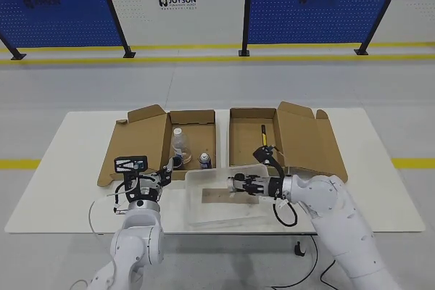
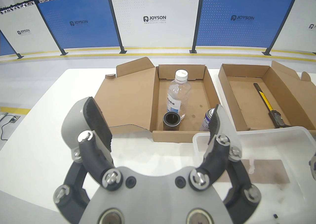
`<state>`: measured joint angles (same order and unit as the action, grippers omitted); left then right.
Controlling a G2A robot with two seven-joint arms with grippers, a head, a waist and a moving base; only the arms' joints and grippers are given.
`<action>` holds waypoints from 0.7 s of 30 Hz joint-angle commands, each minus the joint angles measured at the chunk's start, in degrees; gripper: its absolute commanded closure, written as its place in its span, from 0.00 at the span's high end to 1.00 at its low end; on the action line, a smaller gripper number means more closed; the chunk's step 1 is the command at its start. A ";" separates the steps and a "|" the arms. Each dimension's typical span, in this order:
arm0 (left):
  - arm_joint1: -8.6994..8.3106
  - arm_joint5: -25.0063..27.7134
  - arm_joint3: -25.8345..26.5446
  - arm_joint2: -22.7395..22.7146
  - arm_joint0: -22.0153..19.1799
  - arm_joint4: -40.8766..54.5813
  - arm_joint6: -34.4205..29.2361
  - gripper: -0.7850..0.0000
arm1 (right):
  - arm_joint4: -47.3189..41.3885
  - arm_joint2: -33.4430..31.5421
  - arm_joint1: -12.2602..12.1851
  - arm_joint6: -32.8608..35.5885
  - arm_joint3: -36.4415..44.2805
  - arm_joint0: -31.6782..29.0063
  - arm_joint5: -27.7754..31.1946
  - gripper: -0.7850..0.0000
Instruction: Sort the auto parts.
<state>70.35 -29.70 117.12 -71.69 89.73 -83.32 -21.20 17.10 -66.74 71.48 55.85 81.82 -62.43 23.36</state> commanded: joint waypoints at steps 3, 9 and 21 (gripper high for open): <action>0.00 0.00 0.00 0.00 0.00 0.00 0.00 1.00 | 0.54 0.55 -0.12 -0.49 -0.10 0.29 -0.55 0.00; 0.00 0.00 0.00 0.00 0.00 0.00 0.00 1.00 | 3.75 0.99 -0.36 -2.30 0.90 1.41 -2.29 0.00; 0.00 0.00 0.00 0.00 0.00 0.00 0.00 1.00 | 28.40 -0.03 -1.34 -8.61 5.59 6.64 -14.10 0.00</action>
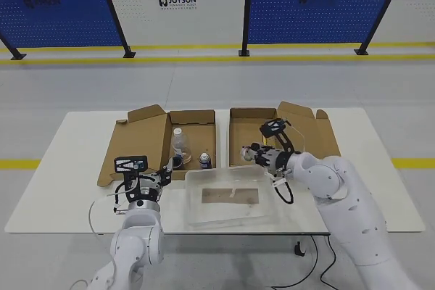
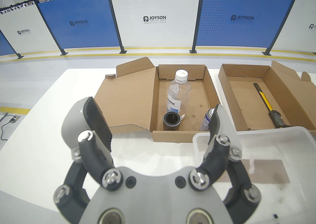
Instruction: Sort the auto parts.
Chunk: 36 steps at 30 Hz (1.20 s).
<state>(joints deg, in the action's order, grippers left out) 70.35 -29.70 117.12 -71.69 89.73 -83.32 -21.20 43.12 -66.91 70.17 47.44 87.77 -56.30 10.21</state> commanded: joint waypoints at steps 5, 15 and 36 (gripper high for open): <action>0.00 0.00 0.00 0.00 0.00 0.00 0.00 1.00 | 8.58 1.34 0.32 -2.98 -6.04 3.98 -6.05 0.00; 0.00 0.00 0.00 0.00 0.00 0.00 0.00 1.00 | 13.75 7.92 2.35 -4.19 -19.32 11.55 -9.89 0.00; 0.00 0.00 0.00 0.00 0.00 0.00 0.00 1.00 | 8.37 18.41 8.63 -3.15 -41.47 20.32 -9.36 0.00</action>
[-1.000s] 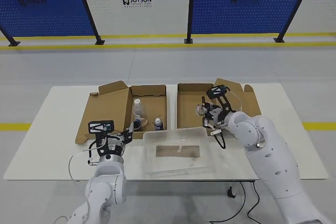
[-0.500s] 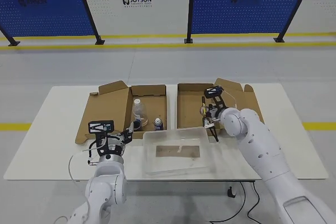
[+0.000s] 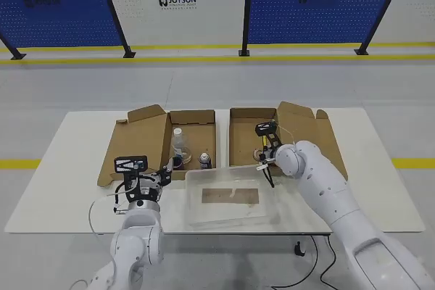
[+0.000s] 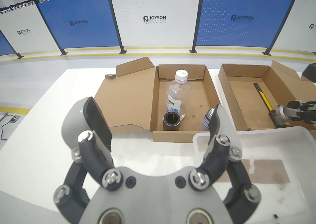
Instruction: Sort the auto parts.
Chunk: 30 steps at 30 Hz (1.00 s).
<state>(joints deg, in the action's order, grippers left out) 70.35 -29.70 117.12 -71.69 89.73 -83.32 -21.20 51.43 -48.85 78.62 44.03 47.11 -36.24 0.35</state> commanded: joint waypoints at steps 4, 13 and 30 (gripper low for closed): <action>0.00 0.00 0.00 0.00 0.00 0.00 0.00 1.00 | 0.23 1.40 1.00 0.29 -3.35 1.51 1.13 0.00; 0.00 0.00 0.00 0.00 0.00 0.00 0.00 1.00 | -0.26 2.38 2.37 0.05 -7.28 3.40 2.63 0.20; 0.00 0.00 0.00 0.00 0.00 0.00 0.00 1.00 | -3.84 -6.84 -0.50 -7.51 0.62 -0.67 6.86 1.00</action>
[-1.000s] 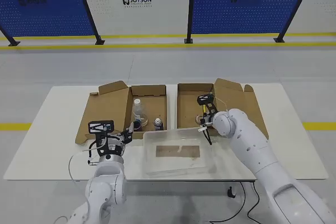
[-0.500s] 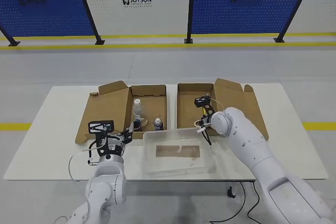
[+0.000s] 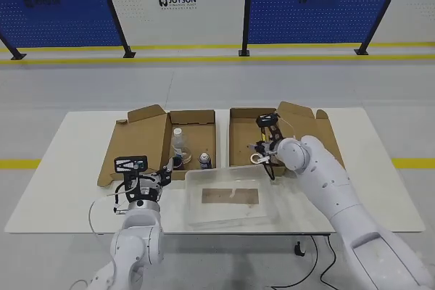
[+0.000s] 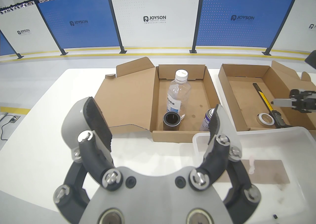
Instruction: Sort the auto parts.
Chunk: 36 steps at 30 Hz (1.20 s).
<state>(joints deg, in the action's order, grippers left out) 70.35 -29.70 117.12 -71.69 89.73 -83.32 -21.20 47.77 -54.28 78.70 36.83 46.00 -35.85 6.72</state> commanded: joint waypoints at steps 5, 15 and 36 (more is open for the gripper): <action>0.00 0.00 0.00 0.00 0.00 0.00 0.00 1.00 | 0.49 -9.65 -3.94 -1.55 15.53 -9.20 1.24 1.00; 0.00 0.00 0.00 0.00 0.00 0.00 0.00 1.00 | -5.28 -27.66 -8.03 -2.15 46.83 -30.58 0.56 1.00; 0.00 0.00 0.00 0.00 0.00 0.00 0.00 1.00 | -6.31 -47.52 -10.26 -1.99 70.81 -54.64 -2.69 1.00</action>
<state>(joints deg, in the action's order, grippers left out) 70.35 -29.70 117.12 -71.69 89.73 -83.32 -21.20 41.52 -101.38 68.50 34.52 116.90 -90.39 3.74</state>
